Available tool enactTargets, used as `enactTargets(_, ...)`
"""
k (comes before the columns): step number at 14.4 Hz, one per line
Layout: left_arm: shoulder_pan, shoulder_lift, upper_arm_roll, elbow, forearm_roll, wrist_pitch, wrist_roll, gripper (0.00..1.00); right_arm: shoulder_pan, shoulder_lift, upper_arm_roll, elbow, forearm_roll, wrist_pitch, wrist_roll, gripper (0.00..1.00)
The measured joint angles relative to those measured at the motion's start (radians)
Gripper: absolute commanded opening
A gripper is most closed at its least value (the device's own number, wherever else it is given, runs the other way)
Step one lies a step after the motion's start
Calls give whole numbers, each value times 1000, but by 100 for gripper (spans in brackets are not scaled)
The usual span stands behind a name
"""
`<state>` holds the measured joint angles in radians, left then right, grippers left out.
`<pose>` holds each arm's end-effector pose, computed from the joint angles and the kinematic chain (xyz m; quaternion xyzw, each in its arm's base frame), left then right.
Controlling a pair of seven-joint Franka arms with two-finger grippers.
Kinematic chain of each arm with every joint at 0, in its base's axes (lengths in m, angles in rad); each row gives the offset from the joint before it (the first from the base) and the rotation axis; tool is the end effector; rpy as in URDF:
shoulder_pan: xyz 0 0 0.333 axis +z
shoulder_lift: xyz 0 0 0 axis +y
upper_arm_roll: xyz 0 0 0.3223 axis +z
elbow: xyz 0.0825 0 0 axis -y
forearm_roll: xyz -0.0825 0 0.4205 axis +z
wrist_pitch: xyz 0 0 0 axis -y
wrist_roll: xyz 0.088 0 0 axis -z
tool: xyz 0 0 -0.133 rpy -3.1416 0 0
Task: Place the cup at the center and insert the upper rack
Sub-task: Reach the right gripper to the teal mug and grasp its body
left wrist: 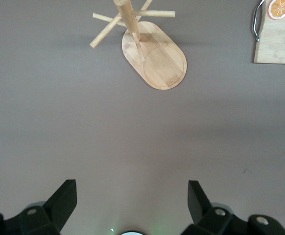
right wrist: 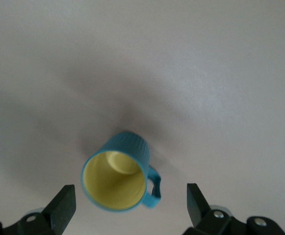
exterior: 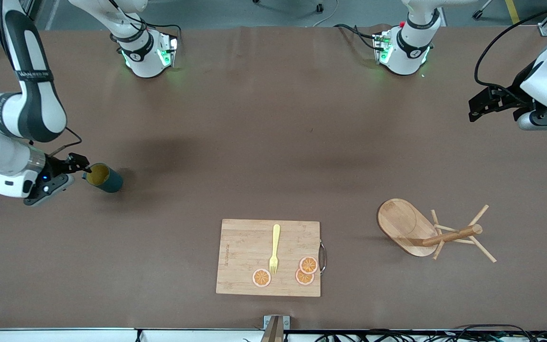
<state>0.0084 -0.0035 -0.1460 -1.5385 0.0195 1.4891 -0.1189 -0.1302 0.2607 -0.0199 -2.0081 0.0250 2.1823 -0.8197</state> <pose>0.5753 -0.0771 0.6162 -0.9996 0.0088 0.0215 0.0128 0.6075 -0.0903 0.2760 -0.9460 -0.3213 0.0348 0.0266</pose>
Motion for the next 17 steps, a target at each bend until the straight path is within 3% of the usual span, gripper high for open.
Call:
enactTargets(7,0,0,0,0,0,0,0,100,-2,84,-3,-47,0,141,-156,99)
enactTargets(10,1,-1,0,0,0,0,-1,100,-5,86,-5,-70,0,154,-189,93)
enactTargets(11,1,-1,0,0,0,0,-1,100,-7,86,-6,-73,0,155,-195,87)
enactTargets(13,1,-1,0,0,0,0,-1,100,-8,86,-8,-77,0,156,-202,64)
enactTargets(17,1,-3,0,0,0,-1,-2,100,-8,87,-8,-81,0,155,-208,10)
